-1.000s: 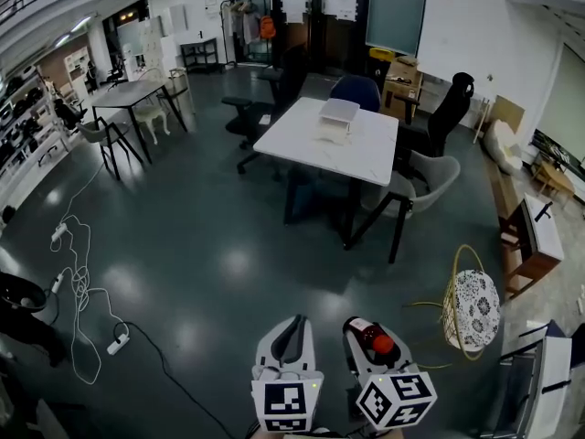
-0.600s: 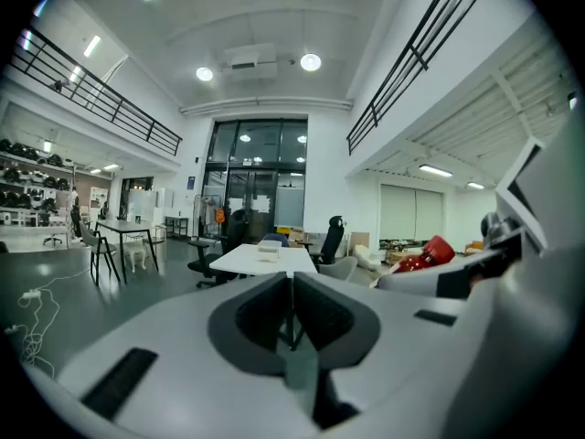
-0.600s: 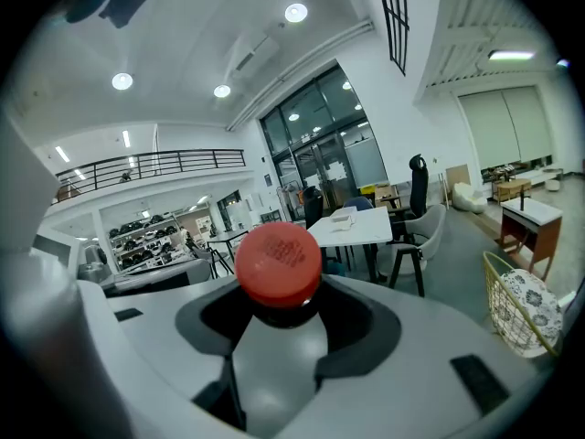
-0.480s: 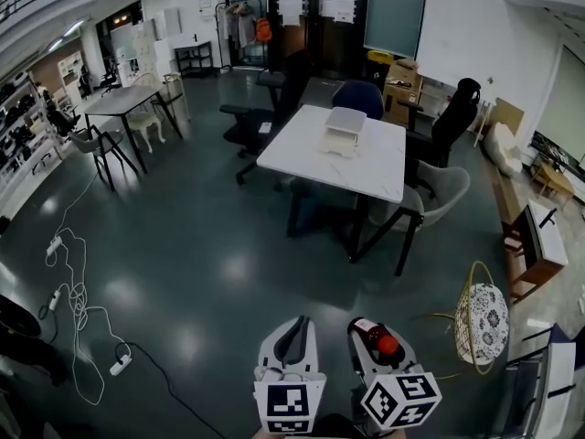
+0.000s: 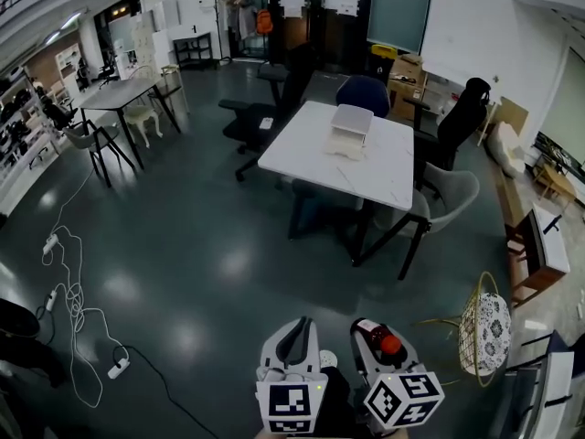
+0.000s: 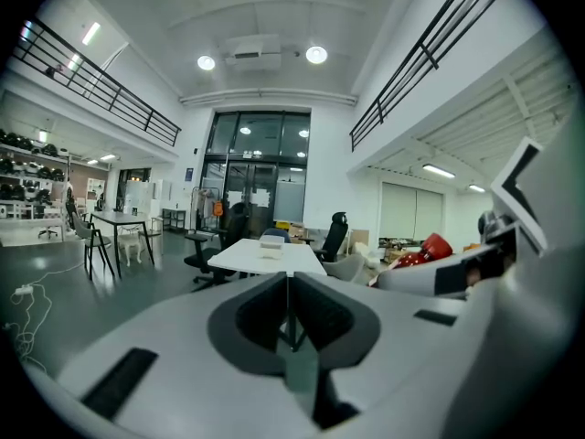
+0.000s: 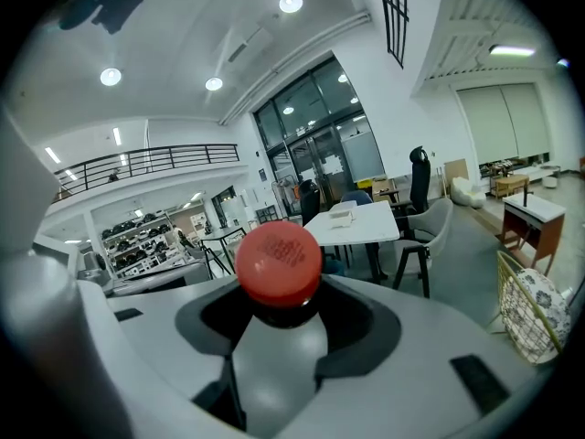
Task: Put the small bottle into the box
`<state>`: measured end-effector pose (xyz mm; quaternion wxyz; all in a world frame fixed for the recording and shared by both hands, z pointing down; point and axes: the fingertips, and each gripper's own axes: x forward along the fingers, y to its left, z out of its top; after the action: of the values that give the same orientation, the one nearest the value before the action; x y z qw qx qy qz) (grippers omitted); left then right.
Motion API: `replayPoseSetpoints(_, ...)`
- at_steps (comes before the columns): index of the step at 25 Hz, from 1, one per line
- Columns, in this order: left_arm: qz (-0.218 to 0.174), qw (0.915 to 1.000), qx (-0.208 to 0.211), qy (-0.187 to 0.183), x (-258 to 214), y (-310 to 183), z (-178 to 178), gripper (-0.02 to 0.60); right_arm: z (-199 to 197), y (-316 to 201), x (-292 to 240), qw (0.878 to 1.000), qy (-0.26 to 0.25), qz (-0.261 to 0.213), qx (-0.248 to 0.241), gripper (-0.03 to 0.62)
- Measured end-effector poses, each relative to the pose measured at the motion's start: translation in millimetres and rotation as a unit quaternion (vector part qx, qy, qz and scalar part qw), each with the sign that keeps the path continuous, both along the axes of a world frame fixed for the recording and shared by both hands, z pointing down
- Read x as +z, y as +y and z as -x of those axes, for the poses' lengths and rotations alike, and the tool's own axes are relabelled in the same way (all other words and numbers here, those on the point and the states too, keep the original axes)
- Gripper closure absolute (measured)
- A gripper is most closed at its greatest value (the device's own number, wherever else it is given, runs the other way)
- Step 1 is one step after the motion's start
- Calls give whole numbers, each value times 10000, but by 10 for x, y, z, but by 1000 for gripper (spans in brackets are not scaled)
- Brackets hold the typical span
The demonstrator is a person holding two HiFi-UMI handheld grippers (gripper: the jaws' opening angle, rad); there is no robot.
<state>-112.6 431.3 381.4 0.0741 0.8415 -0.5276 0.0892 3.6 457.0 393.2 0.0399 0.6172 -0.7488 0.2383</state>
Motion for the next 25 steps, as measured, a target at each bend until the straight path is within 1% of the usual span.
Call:
replayPoseSetpoints(7,4,9996,-272,-10,5,-728,-41,548,-89,-787,-32,9997,-21,-58,-243,366)
replayPoseSetpoints(12,-70,9991,-408,14,-106,-1322,-200,548,-221,-1401,-113,9990,-1,-82,-435,367)
replayPoseSetpoints(17,-57,9986,-514,94,-177,-1855,-411,548,-436,-1957,-191,9986,41,-124,-518,366)
replayPoseSetpoints(25,-34,9983,-572,75,-134,-2393,-673,548,-735,-2512,-169,9984,-18,-124,-554,367)
